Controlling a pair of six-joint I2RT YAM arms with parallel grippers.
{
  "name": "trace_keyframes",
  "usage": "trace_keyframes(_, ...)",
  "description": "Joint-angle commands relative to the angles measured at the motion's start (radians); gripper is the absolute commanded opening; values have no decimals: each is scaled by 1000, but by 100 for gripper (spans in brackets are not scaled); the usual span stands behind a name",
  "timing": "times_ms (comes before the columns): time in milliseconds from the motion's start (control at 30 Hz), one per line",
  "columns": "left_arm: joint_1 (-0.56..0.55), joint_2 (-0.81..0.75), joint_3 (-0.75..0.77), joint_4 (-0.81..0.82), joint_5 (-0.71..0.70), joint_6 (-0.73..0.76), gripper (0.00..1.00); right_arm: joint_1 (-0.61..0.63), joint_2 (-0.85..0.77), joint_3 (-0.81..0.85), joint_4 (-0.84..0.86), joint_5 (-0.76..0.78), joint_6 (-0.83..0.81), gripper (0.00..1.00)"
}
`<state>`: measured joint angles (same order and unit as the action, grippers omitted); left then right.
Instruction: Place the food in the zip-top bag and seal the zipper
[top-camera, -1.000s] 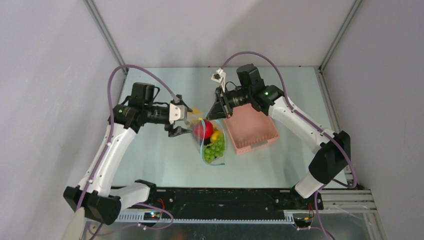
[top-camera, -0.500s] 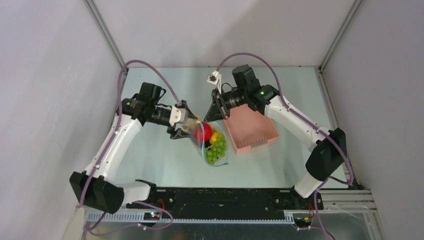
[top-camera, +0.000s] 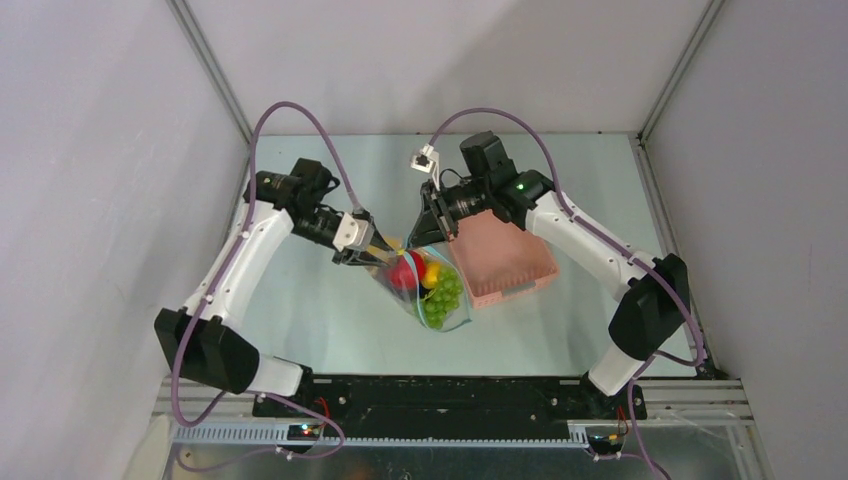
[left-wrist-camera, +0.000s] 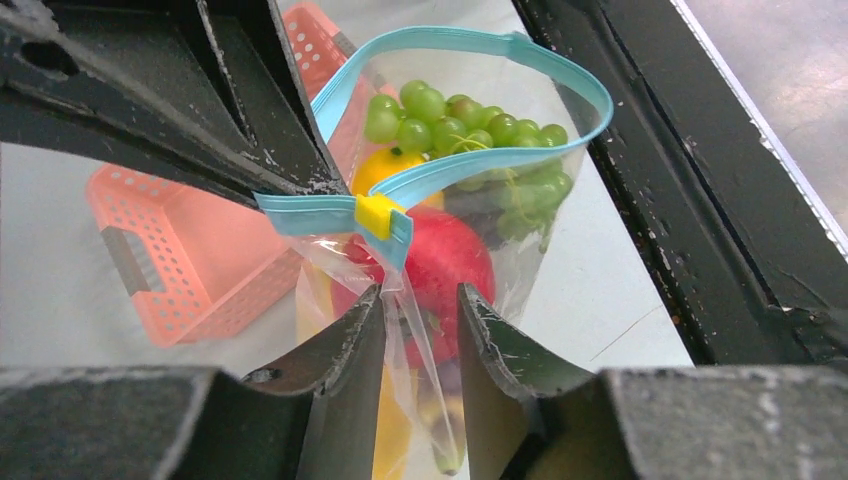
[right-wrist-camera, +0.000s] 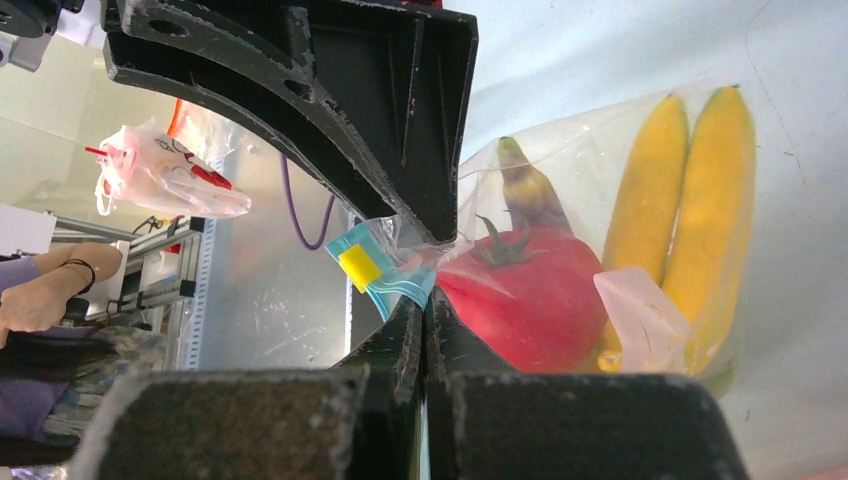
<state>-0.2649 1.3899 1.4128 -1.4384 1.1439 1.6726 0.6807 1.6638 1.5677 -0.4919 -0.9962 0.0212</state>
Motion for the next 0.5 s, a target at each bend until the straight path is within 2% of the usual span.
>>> trace_keyframes(0, 4, 24, 61, -143, 59, 123, 35, -1, -6, 57, 39, -18, -9, 0)
trace_keyframes(100, 3, 22, 66, -111, 68, 85, 34, 0, -7, 53, 50, -15, 8, 0)
trace_keyframes(167, 3, 9, 52, -39, 70, 5, 35, 0, -9, 49, 61, -11, 19, 0)
trace_keyframes(267, -4, -26, 4, 135, 47, -218, 36, 0, -13, 37, 88, -9, 39, 0)
trace_keyframes(300, -8, -53, -37, 270, 34, -357, 36, 0, -14, 36, 93, -13, 49, 0)
trace_keyframes(333, -23, -71, -90, 350, -6, -432, 36, 2, -16, 33, 104, -18, 53, 0)
trace_keyframes(367, -33, -112, -126, 534, -33, -602, 36, 4, -17, 32, 107, -20, 58, 0)
trace_keyframes(400, -55, -134, -203, 625, -99, -680, 36, 6, -17, 31, 110, -25, 59, 0)
trace_keyframes(433, -66, -181, -240, 785, -130, -782, 35, 9, -18, 30, 113, -26, 58, 0)
trace_keyframes(467, -81, -226, -307, 838, -175, -805, 34, 11, -18, 28, 114, -27, 58, 0)
